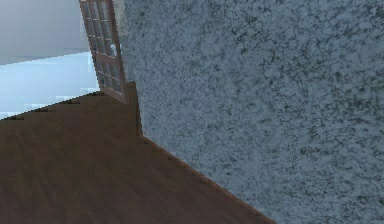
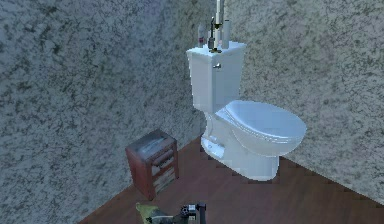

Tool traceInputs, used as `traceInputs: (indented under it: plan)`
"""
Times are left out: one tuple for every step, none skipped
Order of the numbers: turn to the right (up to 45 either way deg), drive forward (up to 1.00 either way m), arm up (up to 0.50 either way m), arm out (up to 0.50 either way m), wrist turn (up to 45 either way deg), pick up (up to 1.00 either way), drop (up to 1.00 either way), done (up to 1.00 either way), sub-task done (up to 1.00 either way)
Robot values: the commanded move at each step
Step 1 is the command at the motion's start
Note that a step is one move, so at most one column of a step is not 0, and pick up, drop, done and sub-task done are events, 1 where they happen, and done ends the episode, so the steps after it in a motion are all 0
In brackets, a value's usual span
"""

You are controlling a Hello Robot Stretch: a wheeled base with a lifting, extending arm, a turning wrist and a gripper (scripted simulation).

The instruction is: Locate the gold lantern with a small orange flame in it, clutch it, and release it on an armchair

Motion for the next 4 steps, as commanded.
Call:
traceInputs:
  plan:
    - [0.0, 0.0, 0.0, 0.0, 45.0, 0.0, 0.0, 0.0, 0.0]
    - [0.0, 0.0, 0.0, 0.0, 3.0, 0.0, 0.0, 0.0, 0.0]
    - [0.0, 0.0, -0.3, 0.0, 0.0, 0.0, 0.0, 0.0, 0.0]
    - [0.0, 0.0, 0.0, 0.0, 0.0, 1.0, 0.0, 0.0, 0.0]
